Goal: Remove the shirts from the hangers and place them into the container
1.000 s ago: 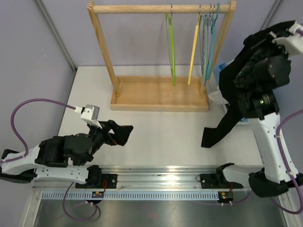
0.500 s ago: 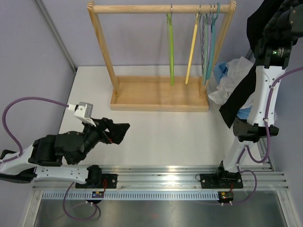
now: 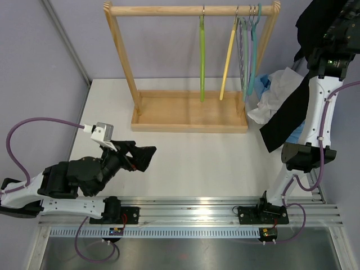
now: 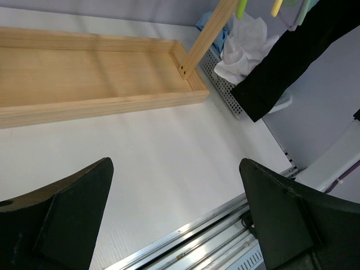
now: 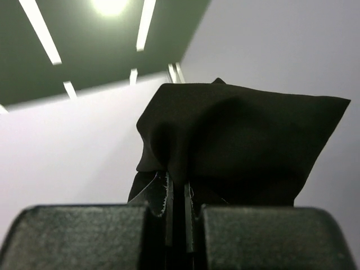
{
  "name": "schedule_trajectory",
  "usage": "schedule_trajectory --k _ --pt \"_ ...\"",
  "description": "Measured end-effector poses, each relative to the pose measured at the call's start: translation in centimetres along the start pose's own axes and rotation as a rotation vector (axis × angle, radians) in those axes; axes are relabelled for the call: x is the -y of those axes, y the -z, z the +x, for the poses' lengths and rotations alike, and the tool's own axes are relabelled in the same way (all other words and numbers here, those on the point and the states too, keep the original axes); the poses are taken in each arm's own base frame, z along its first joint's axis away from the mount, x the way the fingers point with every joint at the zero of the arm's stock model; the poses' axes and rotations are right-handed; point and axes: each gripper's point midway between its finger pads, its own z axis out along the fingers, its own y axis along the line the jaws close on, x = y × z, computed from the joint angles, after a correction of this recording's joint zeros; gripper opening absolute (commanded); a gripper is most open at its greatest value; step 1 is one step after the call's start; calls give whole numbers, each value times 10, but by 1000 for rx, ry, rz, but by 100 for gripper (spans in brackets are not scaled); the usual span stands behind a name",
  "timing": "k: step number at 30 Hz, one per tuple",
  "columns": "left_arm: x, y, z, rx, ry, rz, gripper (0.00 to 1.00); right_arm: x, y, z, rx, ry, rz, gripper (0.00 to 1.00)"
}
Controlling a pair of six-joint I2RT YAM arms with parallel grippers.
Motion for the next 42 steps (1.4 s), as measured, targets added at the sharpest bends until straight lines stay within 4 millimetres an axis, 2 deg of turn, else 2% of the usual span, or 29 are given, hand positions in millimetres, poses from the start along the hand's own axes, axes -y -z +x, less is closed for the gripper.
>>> schedule_trajectory --k 2,3,9,11,12,15,18,26,31,34,39,40,42 --pt "-1 -2 5 -3 -8 -2 99 9 12 42 -92 35 9 0" --pt "-1 -2 7 -5 -12 -4 99 15 23 69 -149 61 14 0" --pt "-1 -4 10 -7 -13 -4 99 68 111 253 -545 272 54 0" --pt "-2 -4 12 -6 -10 -3 99 86 153 305 -686 322 60 0" --pt "-2 -4 13 -6 -11 -3 99 98 184 330 -771 342 67 0" --pt "-2 -6 16 -7 -12 -3 99 123 256 373 -978 362 104 0" --pt "-1 -7 18 -7 -11 -1 99 143 315 391 -1168 351 188 0" --pt "-2 -8 24 -7 -8 9 99 180 413 389 -1477 381 447 0" --pt "-6 -6 30 -9 10 23 99 198 464 426 -1657 393 505 0" --pt "-7 -5 32 -12 26 29 99 200 475 428 -1665 347 521 0" --pt "-8 -2 30 -10 55 36 99 200 479 401 -1693 323 552 0" --pt "-9 -2 30 -9 57 37 99 201 481 398 -1704 327 557 4" --pt "-9 -2 31 -11 59 36 99 200 480 395 -1710 322 558 27"
